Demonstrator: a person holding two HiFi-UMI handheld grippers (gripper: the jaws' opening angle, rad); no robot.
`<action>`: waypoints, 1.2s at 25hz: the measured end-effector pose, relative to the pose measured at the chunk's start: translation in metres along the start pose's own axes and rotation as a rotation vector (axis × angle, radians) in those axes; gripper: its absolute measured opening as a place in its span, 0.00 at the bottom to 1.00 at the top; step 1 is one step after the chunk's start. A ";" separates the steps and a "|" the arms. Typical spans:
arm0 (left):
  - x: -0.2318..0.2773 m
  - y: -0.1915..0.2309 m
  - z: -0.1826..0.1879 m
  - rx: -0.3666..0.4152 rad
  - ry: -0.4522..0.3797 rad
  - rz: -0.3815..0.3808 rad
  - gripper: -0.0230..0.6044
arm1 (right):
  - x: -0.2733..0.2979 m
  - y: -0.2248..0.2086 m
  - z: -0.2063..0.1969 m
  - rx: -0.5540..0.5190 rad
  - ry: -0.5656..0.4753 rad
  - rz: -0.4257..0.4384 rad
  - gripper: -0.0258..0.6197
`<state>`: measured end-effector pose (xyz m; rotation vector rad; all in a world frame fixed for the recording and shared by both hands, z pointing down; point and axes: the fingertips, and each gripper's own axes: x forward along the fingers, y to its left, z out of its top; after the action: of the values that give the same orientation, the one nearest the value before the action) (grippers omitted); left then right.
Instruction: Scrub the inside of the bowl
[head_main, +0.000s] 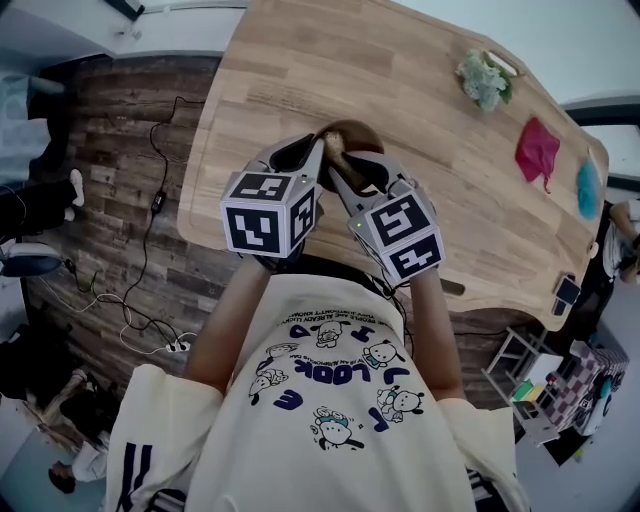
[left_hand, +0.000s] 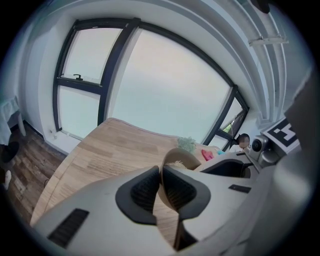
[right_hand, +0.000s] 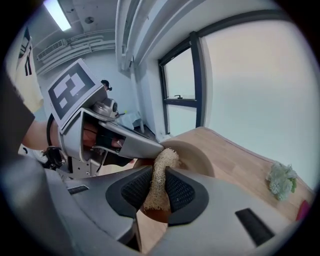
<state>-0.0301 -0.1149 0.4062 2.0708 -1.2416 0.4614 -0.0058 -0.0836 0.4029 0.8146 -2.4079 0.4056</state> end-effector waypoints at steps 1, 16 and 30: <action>0.000 0.000 0.000 0.001 0.003 -0.003 0.12 | 0.000 0.002 0.000 -0.012 0.003 0.019 0.16; 0.000 0.010 -0.016 -0.072 0.034 -0.004 0.11 | -0.003 0.023 -0.012 -0.200 0.100 0.219 0.16; 0.000 0.009 -0.022 -0.072 0.053 -0.008 0.11 | -0.010 0.036 -0.028 -0.426 0.192 0.321 0.16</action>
<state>-0.0369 -0.1025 0.4256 1.9901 -1.2017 0.4584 -0.0107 -0.0385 0.4158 0.1940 -2.3233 0.0751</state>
